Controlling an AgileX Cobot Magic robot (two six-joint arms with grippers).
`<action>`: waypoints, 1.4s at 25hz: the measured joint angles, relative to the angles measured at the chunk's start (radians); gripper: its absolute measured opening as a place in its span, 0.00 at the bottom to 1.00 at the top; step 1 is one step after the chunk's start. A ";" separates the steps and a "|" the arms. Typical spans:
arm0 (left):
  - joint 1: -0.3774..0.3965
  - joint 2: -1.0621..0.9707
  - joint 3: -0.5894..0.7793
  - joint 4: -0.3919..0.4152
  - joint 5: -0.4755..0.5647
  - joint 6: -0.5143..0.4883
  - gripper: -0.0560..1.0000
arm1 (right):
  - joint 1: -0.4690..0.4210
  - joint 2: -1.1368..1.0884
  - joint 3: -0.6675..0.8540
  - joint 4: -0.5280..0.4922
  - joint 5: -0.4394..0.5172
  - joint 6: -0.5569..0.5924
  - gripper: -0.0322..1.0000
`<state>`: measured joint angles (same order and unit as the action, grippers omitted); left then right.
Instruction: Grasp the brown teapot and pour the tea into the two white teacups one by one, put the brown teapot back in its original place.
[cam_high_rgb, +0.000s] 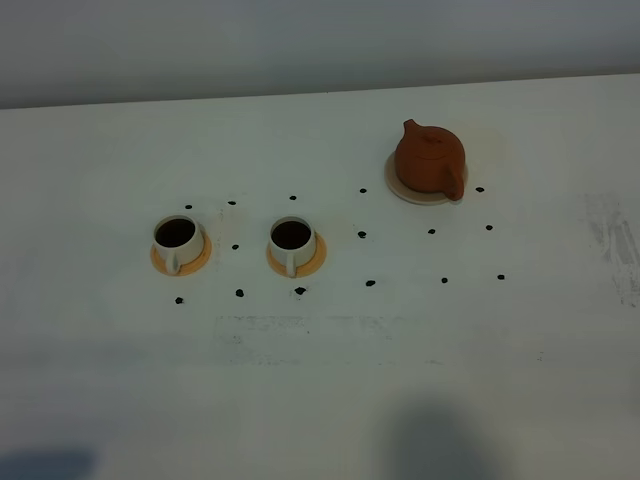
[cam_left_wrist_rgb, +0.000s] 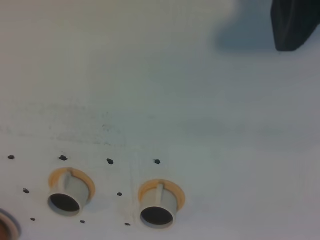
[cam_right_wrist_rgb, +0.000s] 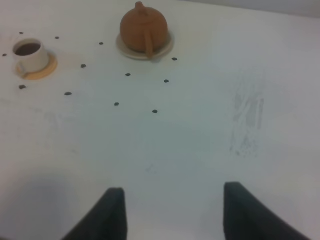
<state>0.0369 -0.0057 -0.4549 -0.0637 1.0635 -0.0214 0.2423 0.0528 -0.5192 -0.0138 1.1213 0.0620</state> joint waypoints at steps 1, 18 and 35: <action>0.000 0.000 0.000 0.000 0.000 0.000 0.36 | 0.000 0.000 0.000 0.000 0.000 0.000 0.44; 0.000 0.000 0.000 0.000 0.000 0.001 0.36 | -0.209 -0.059 0.000 -0.001 -0.001 -0.007 0.43; 0.000 0.000 0.000 0.000 0.000 0.001 0.36 | -0.209 -0.060 0.000 -0.001 -0.001 -0.007 0.42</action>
<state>0.0369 -0.0057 -0.4549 -0.0637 1.0635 -0.0202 0.0337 -0.0068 -0.5192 -0.0147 1.1202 0.0546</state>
